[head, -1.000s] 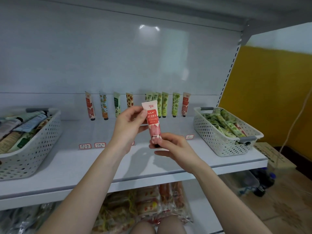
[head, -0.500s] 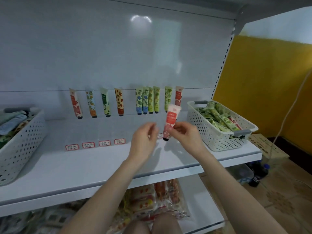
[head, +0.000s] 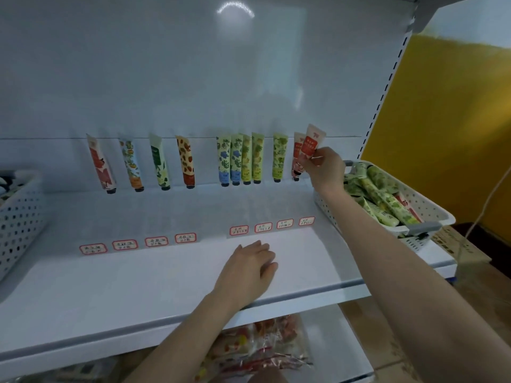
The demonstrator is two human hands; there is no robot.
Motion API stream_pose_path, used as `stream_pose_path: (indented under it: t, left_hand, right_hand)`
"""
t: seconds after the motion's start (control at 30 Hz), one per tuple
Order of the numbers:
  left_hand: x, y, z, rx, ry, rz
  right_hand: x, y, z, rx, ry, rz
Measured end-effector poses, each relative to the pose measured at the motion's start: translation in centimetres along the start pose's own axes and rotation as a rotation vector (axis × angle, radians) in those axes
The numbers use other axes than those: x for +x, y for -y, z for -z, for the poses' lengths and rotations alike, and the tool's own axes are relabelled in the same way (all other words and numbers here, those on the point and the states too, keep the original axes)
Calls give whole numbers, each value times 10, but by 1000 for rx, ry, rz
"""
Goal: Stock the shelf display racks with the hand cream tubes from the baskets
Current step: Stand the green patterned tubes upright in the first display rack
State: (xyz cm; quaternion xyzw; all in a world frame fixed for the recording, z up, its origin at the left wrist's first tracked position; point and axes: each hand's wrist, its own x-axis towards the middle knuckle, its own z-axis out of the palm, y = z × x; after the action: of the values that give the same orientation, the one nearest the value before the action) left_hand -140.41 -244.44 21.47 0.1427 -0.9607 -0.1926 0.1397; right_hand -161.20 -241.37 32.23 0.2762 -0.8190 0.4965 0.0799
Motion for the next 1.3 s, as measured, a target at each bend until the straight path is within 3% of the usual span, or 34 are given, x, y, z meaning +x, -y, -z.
stream_pose_path:
  t: [0.27,0.67,1.3]
  left_hand:
    - [3,3,-5,-48,-12,27]
    - [2,3,-4,-57,-48,24]
    - [0,0,-3,-43,-19,51]
  right_hand:
    - [12,-12,-31,39,22,-20]
    - [21,-13,-35,-214,148,56]
    - [23,-16,-42,-260,191,62]
